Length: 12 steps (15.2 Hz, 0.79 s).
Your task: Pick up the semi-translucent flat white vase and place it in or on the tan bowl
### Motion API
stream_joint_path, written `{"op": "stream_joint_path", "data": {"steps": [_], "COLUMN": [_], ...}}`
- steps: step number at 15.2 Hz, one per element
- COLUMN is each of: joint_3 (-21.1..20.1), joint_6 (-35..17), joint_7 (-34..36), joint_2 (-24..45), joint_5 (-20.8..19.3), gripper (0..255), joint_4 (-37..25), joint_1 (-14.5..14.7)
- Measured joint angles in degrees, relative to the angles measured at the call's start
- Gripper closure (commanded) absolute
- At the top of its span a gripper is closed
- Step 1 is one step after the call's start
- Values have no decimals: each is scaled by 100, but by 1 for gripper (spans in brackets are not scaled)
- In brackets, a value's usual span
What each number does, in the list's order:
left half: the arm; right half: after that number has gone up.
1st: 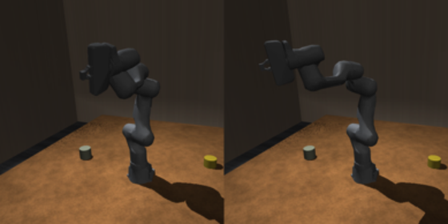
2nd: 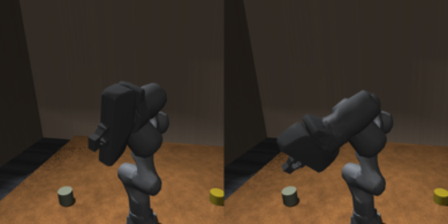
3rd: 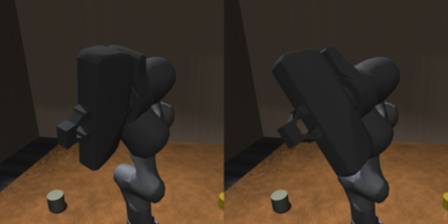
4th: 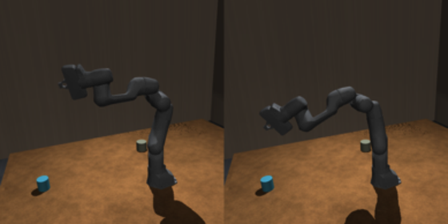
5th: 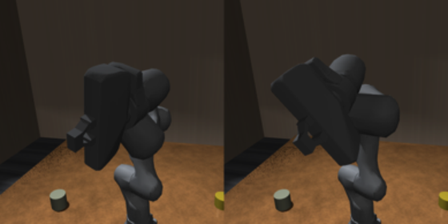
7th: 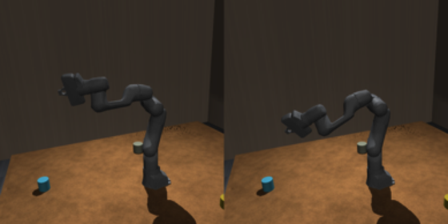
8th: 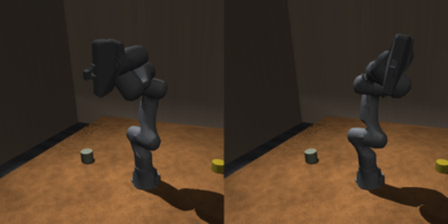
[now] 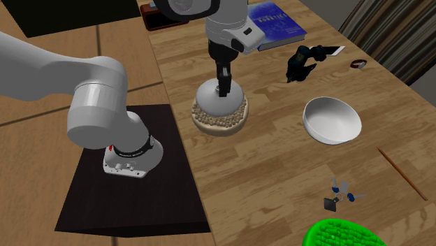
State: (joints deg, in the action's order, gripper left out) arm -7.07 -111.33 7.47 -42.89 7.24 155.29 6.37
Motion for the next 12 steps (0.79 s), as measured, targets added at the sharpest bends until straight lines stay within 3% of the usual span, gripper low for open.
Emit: {"op": "stream_joint_path", "data": {"steps": [3,8,12], "joint_3": [0,78,76], "joint_6": [1,688,771], "joint_7": [0,0,12], "joint_2": [0,-100,-105], "joint_5": [0,-76,-77], "gripper": [0,0,0], "joint_4": [0,-595,-666], "joint_1": [0,-39,-36]}}
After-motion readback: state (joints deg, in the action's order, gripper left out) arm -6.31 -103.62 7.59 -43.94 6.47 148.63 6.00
